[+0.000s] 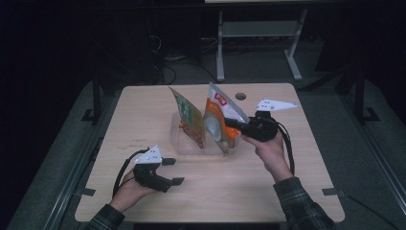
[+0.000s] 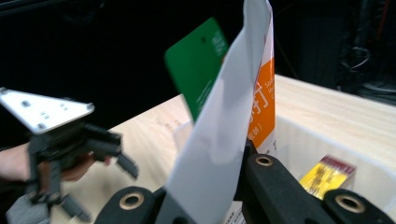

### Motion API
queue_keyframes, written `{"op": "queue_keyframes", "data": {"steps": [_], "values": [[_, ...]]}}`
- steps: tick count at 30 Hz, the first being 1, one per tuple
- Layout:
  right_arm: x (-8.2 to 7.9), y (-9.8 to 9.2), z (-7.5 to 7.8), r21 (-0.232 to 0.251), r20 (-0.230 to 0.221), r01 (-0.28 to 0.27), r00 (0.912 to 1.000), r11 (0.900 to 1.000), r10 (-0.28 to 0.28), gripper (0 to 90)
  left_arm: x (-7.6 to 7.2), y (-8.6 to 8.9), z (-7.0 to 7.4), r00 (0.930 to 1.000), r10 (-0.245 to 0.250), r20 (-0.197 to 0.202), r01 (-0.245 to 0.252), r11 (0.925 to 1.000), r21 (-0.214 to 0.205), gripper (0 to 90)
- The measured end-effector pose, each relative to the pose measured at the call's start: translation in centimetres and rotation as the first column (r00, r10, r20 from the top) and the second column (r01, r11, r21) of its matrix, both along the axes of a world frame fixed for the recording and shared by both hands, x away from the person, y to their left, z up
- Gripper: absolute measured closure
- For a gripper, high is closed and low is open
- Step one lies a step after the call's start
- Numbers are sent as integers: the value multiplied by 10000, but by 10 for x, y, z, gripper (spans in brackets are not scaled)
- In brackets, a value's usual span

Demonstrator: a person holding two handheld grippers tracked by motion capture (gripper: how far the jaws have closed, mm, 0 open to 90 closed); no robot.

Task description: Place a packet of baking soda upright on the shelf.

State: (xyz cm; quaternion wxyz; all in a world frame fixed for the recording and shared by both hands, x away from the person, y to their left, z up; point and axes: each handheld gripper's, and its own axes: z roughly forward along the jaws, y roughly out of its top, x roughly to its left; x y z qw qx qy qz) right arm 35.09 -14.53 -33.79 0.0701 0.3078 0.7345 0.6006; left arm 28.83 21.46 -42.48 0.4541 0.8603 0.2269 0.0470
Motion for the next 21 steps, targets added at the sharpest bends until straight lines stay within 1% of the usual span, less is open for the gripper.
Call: {"op": "queue_keyframes", "data": {"steps": [1,2,3,5,7,11,13,16,19,21], "values": [[3,1,1,-19,-47,53,10000,10000,-53,900,0,0,0,10000,11,-8,-11,10000,3,215],[6,3,2,10,-34,82,10000,10000,-82,900,0,1,0,10000,4,-14,-4,10000,17,216],[9,4,3,-59,55,160,9999,9999,-160,900,1,1,0,10000,4,8,-4,10000,23,216],[15,6,4,-21,59,298,9995,9996,-298,900,1,1,-1,10000,11,-3,-11,10000,14,215],[21,8,4,89,16,409,9992,9991,-409,900,1,1,-1,10000,15,-18,-15,10000,-1,215],[31,11,0,78,26,640,9979,9979,-640,900,1,0,-2,9999,83,-146,-84,9999,-78,216],[34,13,-3,37,-1,729,9973,9973,-729,900,2,1,-2,10000,34,-47,-34,10000,-11,215],[36,13,-8,-14,-102,894,9959,9960,-894,900,3,2,-2,10000,38,-21,-38,10000,-18,215],[37,12,-11,-122,-92,1023,9947,9947,-1024,900,3,1,-2,10000,54,-34,-54,10000,-8,216],[37,11,-13,-101,-146,1120,9936,9937,-1121,900,3,1,-2,10000,42,-33,-42,10000,18,215]]}}
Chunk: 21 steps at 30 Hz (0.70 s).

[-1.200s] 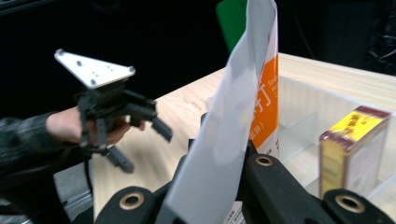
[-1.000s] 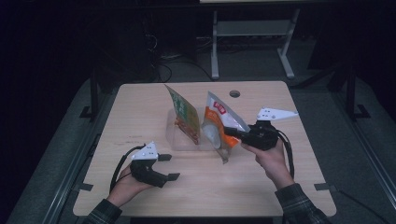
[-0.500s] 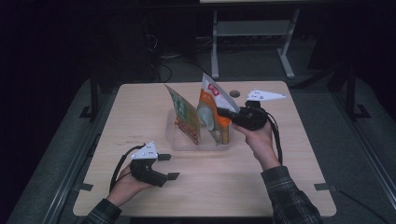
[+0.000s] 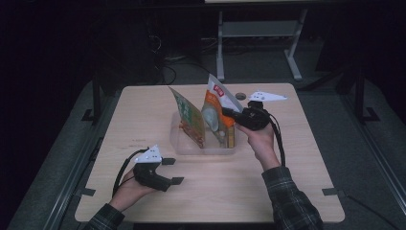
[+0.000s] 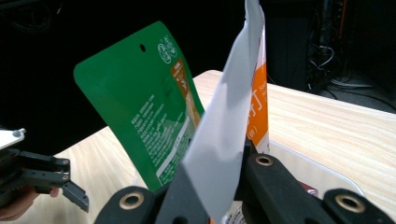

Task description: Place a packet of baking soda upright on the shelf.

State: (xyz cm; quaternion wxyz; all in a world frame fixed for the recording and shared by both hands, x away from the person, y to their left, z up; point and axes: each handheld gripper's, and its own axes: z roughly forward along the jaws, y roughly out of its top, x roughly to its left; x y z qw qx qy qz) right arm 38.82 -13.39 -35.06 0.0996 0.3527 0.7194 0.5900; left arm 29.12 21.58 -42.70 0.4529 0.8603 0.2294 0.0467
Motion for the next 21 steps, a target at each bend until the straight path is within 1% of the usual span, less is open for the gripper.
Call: {"op": "queue_keyframes", "data": {"steps": [5,9,12,14,16,18,21], "values": [[-1,2,0,-124,52,308,9995,9994,-307,900,0,-1,-1,10000,-13,-10,13,10000,21,215],[-2,5,-2,-279,90,348,9994,9990,-345,900,0,-1,-1,10000,-26,-28,26,10000,30,215],[-4,8,-3,-610,85,393,9992,9974,-388,900,0,-1,-1,10000,-55,-48,55,10000,51,215],[-4,10,-7,-746,31,349,9994,9966,-348,900,0,-1,-2,9999,-57,-89,58,10000,68,214],[-4,12,-11,-948,-206,349,9991,9949,-371,899,0,-2,-2,9999,-53,-117,54,10000,50,214],[-3,13,-15,-1149,-340,363,9986,9927,-404,898,0,-2,-2,9999,-64,-102,65,10000,63,214],[-3,15,-20,-1316,-489,301,9981,9908,-369,873,0,-2,-2,9999,-88,-101,89,9999,102,214]]}}
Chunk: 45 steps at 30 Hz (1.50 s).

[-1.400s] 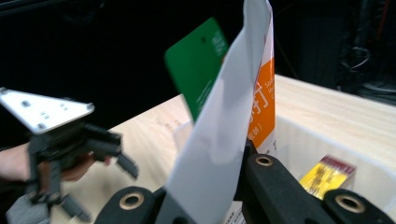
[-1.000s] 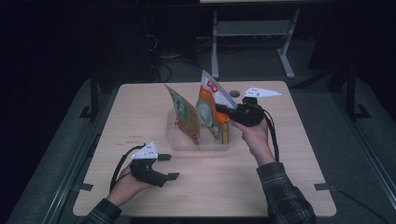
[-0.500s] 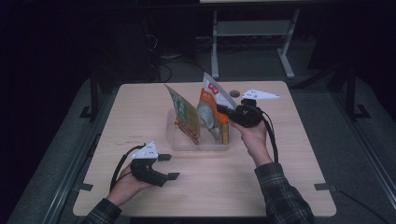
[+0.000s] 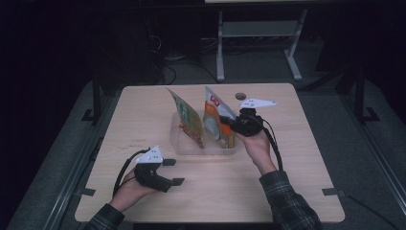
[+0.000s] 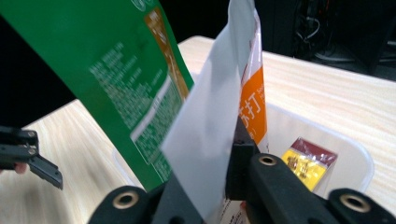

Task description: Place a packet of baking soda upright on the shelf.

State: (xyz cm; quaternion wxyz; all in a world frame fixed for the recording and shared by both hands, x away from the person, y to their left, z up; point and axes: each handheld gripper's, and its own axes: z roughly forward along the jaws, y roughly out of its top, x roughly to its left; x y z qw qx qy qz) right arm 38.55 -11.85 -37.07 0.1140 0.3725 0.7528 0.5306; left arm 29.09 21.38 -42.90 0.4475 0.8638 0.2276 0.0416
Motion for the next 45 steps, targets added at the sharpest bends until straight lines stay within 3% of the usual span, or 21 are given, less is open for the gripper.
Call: {"op": "queue_keyframes", "data": {"steps": [4,8,12,15,22,26,30,35,38,42,44,45], "values": [[0,-1,0,-53,-45,-44,10000,10000,44,807,0,-1,0,10000,-9,-84,9,10000,28,211],[-5,-7,5,-95,-180,-147,9997,9998,145,653,-1,-1,-1,10000,-59,-60,59,10000,60,207],[-15,-13,10,-551,-204,-327,9993,9979,316,469,-2,-3,-2,9999,-73,-154,74,9999,80,203],[-24,-16,14,-835,-246,-403,9990,9957,384,399,-2,-4,-3,9998,-80,-190,81,9999,79,201],[-45,-30,13,-1158,5,-330,9994,9927,333,354,-2,-3,-3,9998,-92,-160,94,9999,140,201],[-54,-41,5,-1447,-50,-416,9991,9886,413,342,-2,-3,-4,9998,-154,-158,157,9997,181,201],[-65,-49,-8,-1900,-250,-818,9966,9784,785,335,-2,-3,-5,9995,-228,-214,234,9994,252,201],[-78,-54,-27,-2553,-680,-1334,9905,9576,1198,328,-2,-5,-7,9989,-403,-252,414,9981,455,201],[-84,-55,-37,-2997,-1107,-1779,9823,9373,1511,326,-2,-6,-9,9979,-548,-338,569,9964,632,201],[-90,-53,-51,-3812,-1900,-2627,9606,8864,2030,328,-3,-8,-11,9967,-718,-385,746,9944,752,201],[-92,-51,-56,-4029,-2136,-2802,9545,8713,2082,326,-3,-9,-12,9964,-752,-400,782,9936,816,201],[-93,-51,-57,-4058,-2244,-2847,9522,8685,2073,321,-3,-10,-13,9964,-745,-414,776,9937,805,201]]}}
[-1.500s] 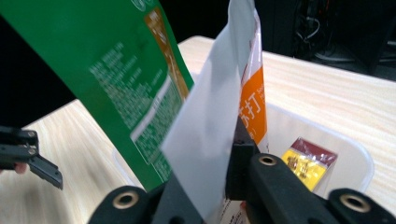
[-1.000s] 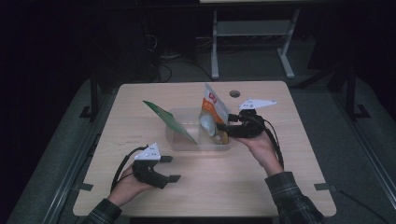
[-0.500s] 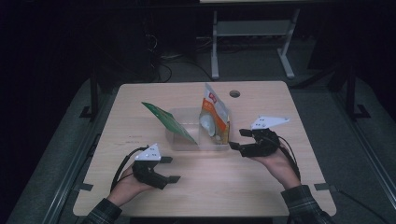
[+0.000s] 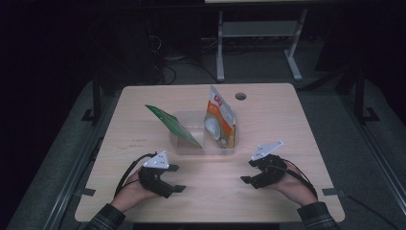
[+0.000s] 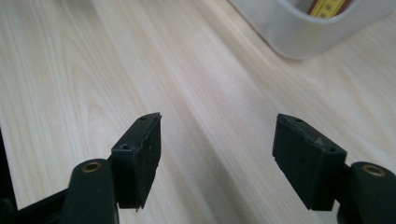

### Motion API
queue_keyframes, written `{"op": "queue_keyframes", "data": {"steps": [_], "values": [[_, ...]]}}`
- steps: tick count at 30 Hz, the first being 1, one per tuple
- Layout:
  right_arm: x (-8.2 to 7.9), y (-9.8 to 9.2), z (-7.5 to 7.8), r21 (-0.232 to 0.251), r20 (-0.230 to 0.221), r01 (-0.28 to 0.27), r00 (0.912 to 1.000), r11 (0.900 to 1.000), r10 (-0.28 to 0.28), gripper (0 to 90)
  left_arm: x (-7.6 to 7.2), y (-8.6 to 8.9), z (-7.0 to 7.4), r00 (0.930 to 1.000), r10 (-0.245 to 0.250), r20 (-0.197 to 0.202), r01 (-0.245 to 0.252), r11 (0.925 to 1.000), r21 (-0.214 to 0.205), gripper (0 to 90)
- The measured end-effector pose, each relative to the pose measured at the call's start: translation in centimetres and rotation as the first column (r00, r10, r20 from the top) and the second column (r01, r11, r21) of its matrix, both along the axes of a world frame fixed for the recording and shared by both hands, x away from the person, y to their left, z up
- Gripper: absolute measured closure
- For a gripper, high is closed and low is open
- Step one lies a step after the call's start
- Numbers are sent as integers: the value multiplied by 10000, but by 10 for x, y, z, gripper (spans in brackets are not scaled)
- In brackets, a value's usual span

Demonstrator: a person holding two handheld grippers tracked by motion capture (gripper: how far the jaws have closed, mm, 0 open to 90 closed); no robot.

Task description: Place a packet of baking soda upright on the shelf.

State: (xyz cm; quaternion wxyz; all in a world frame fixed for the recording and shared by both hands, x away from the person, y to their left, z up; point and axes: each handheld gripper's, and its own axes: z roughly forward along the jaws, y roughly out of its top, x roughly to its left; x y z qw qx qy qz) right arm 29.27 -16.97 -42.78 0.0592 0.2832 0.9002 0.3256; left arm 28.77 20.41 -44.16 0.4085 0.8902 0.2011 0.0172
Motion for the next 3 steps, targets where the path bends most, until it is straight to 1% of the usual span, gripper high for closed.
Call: {"op": "queue_keyframes", "data": {"steps": [3], "values": [[0,0,0,77,64,-55,10000,10000,54,313,0,-1,0,10000,-23,-77,23,10000,-2,199]]}}
